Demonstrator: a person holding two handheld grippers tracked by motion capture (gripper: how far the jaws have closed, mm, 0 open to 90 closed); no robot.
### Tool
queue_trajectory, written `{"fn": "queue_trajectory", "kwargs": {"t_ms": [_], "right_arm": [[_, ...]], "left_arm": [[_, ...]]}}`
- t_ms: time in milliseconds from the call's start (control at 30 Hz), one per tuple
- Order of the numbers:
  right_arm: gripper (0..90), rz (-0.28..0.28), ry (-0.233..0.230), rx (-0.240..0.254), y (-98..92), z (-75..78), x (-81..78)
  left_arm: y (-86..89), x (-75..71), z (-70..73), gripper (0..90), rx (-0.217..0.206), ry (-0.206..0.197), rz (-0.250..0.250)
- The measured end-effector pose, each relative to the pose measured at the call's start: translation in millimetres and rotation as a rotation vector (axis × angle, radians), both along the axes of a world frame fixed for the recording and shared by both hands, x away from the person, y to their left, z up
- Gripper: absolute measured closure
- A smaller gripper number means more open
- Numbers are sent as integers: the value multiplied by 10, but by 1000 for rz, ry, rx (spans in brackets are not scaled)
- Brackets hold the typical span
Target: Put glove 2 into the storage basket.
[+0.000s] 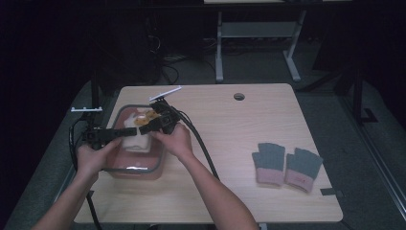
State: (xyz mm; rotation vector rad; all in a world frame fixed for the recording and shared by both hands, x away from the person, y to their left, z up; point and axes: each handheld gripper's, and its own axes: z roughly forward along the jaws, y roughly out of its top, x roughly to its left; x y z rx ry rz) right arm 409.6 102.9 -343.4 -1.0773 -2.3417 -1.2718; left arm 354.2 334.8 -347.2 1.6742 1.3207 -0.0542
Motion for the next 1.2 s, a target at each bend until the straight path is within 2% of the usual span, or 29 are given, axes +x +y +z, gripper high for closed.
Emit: {"fn": "queue_trajectory", "kwargs": {"t_ms": [167,433,567,800,1033,1200], "right_arm": [[781,-4,14,1,39,-45,17],[780,-5,44,-17,98,-198,56],[780,-14,63,-21,125,-278,76],[780,-20,82,-32,150,-375,97],[780,-9,100,-70,204,-470,108],[772,-9,112,-109,262,-549,115]], "left_arm": [[26,12,-46,720,8,7,3],[64,62,-182,720,18,55,9],[50,79,-211,719,56,65,10],[24,112,-268,719,92,94,11],[37,137,-376,719,112,143,21],[20,167,-448,719,152,176,19]]}}
